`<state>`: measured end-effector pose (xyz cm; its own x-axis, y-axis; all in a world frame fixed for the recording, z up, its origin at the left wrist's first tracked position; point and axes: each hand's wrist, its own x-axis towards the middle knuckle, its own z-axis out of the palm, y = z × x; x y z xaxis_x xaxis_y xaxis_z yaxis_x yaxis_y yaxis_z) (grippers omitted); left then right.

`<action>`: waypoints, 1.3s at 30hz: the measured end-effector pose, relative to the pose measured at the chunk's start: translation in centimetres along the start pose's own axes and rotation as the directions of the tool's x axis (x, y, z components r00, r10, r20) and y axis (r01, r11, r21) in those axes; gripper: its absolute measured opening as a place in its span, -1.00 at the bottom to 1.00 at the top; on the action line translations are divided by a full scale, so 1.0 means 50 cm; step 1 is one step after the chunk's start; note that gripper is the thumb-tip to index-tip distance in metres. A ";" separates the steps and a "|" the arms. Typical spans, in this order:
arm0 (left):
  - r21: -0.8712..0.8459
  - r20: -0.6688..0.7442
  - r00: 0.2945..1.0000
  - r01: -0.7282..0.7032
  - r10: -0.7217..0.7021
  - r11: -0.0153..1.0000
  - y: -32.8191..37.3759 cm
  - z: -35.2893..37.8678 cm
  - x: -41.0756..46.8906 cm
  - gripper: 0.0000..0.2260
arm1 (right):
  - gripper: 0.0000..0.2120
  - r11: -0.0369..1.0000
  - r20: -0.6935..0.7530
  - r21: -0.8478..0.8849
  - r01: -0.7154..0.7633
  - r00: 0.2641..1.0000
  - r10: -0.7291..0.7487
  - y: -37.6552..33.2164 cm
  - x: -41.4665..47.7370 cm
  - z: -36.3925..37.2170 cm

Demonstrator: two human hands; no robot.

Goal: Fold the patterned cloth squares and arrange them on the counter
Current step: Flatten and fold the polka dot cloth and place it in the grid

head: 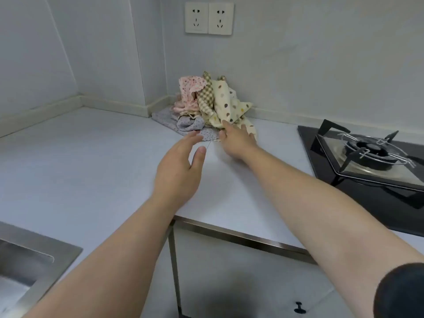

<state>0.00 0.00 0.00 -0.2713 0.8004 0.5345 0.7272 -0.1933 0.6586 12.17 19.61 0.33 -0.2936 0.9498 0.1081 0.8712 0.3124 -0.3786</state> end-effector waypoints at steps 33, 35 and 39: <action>-0.165 -0.310 0.929 0.156 -0.201 0.974 0.132 -0.148 0.075 -0.73 | -0.94 0.674 -0.376 0.329 0.661 0.747 -0.548 -0.138 -0.147 -0.219; -0.160 -0.343 0.920 0.141 -0.189 0.977 0.130 -0.162 0.078 -0.66 | -0.90 0.699 -0.302 0.332 0.633 0.774 -0.557 -0.138 -0.144 -0.219; -0.186 -0.389 0.887 0.188 -0.248 0.964 0.112 -0.169 0.090 -0.69 | -0.93 0.728 -0.244 0.360 0.583 0.812 -0.530 -0.138 -0.137 -0.210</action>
<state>-2.49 -2.29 10.58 -0.6665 0.5375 0.5167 0.5331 -0.1409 0.8342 12.31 11.14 11.83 -0.6046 0.6099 0.5124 0.3218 0.7754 -0.5433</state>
